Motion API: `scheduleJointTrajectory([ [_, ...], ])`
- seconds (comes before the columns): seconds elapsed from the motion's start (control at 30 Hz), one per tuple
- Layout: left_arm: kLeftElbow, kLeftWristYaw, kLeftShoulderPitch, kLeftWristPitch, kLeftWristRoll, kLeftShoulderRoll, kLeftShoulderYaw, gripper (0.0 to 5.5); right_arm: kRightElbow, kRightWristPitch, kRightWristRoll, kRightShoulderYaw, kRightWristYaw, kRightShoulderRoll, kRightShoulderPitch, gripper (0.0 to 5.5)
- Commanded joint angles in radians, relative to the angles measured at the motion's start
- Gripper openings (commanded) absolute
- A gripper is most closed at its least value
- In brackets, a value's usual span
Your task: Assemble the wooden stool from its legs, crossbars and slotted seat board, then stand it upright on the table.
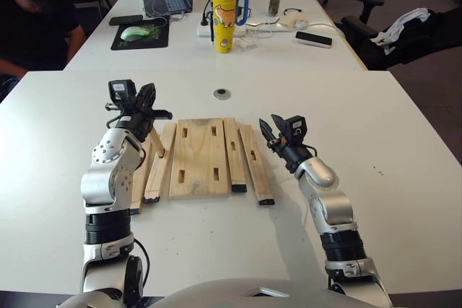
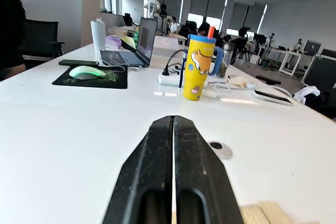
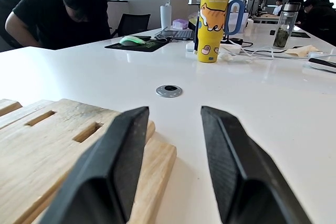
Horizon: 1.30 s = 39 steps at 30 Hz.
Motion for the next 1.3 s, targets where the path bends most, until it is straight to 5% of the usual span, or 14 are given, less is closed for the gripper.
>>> scheduleJointTrajectory([
  [0.03, -0.09, 0.021, -0.098, -0.058, -0.006, 0.019, 0.031, 0.02, 0.01, -0.003, -0.004, 0.002, 0.002, -0.001, -0.003, 1.84],
  [0.17, -0.092, 0.014, -0.117, -0.028, 0.001, 0.027, 0.003, 0.02, 0.008, -0.003, -0.004, 0.0, -0.003, 0.0, -0.003, 1.84],
  [0.43, 0.097, 0.011, 0.173, 0.05, 0.12, 0.014, -0.119, 0.02, -0.009, 0.008, -0.001, 0.008, -0.004, 0.007, -0.007, 1.84],
  [0.77, -0.012, 0.04, 0.036, -0.102, 0.175, 0.03, -0.09, 0.02, 0.009, -0.001, -0.003, 0.009, 0.004, 0.006, -0.006, 1.84],
  [1.3, -0.312, -0.092, 0.45, -0.083, 0.109, 0.05, -0.075, 2.48, -0.012, 0.007, -0.008, 0.016, 0.003, -0.003, 0.034, 1.84],
])
